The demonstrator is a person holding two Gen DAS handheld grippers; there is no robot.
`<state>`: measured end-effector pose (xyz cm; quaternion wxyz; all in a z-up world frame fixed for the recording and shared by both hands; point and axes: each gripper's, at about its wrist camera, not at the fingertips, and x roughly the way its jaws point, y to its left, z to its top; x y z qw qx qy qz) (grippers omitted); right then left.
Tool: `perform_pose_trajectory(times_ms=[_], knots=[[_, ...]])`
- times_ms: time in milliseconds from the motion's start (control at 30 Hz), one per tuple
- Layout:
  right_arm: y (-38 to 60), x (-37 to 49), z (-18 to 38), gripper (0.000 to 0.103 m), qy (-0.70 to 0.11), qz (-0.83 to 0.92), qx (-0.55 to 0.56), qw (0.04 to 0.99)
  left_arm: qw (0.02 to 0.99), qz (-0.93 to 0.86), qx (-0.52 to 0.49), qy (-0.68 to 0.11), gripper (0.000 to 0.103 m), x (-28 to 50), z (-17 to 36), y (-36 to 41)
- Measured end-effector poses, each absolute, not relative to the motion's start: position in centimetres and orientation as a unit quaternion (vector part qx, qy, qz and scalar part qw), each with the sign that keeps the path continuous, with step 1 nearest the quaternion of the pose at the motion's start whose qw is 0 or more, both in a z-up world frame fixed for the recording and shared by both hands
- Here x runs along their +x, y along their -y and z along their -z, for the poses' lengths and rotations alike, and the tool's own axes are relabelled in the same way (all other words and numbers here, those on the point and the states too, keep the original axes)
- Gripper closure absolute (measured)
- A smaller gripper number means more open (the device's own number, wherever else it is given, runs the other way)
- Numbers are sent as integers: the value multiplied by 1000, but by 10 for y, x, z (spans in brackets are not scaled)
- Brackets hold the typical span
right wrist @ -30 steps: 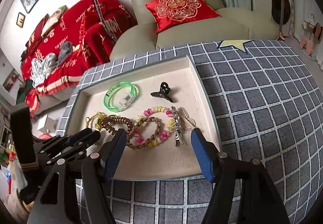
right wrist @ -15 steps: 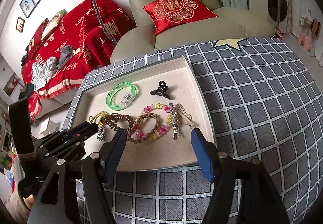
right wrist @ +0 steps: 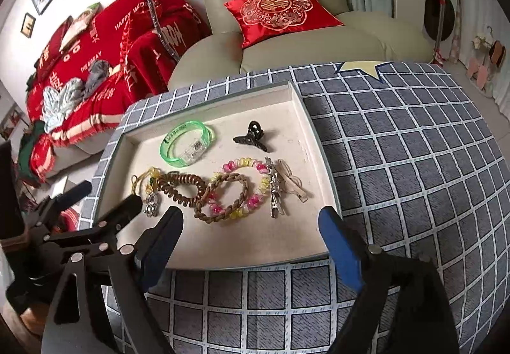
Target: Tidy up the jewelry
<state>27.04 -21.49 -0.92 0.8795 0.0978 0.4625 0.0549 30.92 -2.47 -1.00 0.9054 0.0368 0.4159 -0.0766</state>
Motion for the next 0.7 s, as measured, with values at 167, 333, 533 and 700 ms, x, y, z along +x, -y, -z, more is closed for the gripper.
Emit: perform_pose_trajectory(times_ms=[167,333,533,700], knots=[[213,266,11,0,-455,-58,97,883,904,71,49,-418,0,305,13,26],[208,264,9,0,-467,-56,73,879,902,68,58,-422,0,297,14,27],[203,250,8,0,-465,-55,53,882,905,62,55,-417,0,279,10,23],[207,232,7,0,-451,-55,56,889,911,47,38,-407,0,257,6,19]])
